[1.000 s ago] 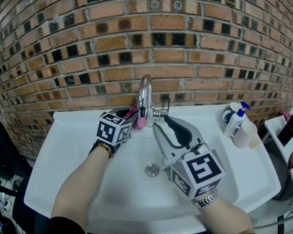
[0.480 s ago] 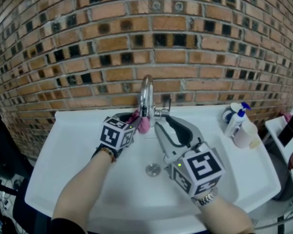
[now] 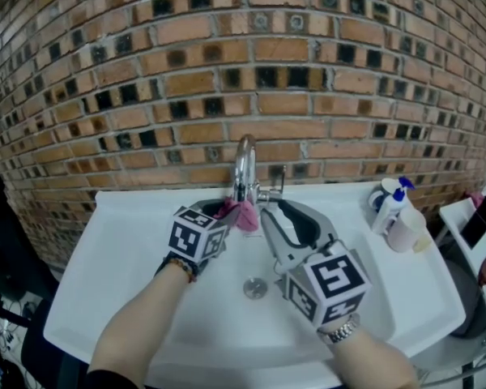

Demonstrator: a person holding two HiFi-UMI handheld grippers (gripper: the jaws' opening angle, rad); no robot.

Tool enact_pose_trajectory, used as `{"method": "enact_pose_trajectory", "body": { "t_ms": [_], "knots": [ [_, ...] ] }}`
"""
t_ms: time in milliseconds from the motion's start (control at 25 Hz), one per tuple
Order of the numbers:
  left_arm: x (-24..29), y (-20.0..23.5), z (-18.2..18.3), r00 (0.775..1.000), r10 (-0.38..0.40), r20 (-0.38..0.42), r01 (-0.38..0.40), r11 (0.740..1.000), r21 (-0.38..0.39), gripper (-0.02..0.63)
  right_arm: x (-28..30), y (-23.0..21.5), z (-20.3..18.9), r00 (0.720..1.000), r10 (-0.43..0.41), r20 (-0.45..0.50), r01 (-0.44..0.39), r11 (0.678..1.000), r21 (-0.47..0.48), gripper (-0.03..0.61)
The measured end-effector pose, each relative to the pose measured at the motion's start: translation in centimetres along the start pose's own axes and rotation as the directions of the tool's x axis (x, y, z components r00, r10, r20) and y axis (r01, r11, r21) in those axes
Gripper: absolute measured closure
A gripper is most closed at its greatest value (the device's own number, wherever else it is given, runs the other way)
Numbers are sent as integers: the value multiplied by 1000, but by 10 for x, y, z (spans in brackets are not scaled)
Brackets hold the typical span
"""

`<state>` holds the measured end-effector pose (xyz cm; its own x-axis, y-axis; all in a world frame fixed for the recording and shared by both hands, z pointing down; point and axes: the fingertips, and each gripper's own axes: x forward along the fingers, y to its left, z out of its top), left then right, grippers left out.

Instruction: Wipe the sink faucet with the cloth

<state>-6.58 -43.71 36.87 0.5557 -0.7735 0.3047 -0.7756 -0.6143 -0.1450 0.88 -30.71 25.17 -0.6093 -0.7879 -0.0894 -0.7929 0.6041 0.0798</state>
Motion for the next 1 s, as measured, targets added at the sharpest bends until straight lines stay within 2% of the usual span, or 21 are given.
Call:
{"method": "enact_pose_trajectory", "body": {
  "t_ms": [320, 640, 1000],
  "knots": [
    [-4, -9, 12, 996, -63, 66, 69, 993, -93, 534, -1, -4, 0, 1000, -8, 9, 8, 1000, 8, 443],
    [-10, -11, 34, 980, -117, 160, 143, 976, -164, 534, -2, -6, 3, 1000, -12, 19, 12, 1000, 10, 445],
    [-17, 2, 61, 967, -128, 221, 172, 966, -192, 534, -4, -6, 6, 1000, -12, 26, 12, 1000, 10, 445]
  ]
}}
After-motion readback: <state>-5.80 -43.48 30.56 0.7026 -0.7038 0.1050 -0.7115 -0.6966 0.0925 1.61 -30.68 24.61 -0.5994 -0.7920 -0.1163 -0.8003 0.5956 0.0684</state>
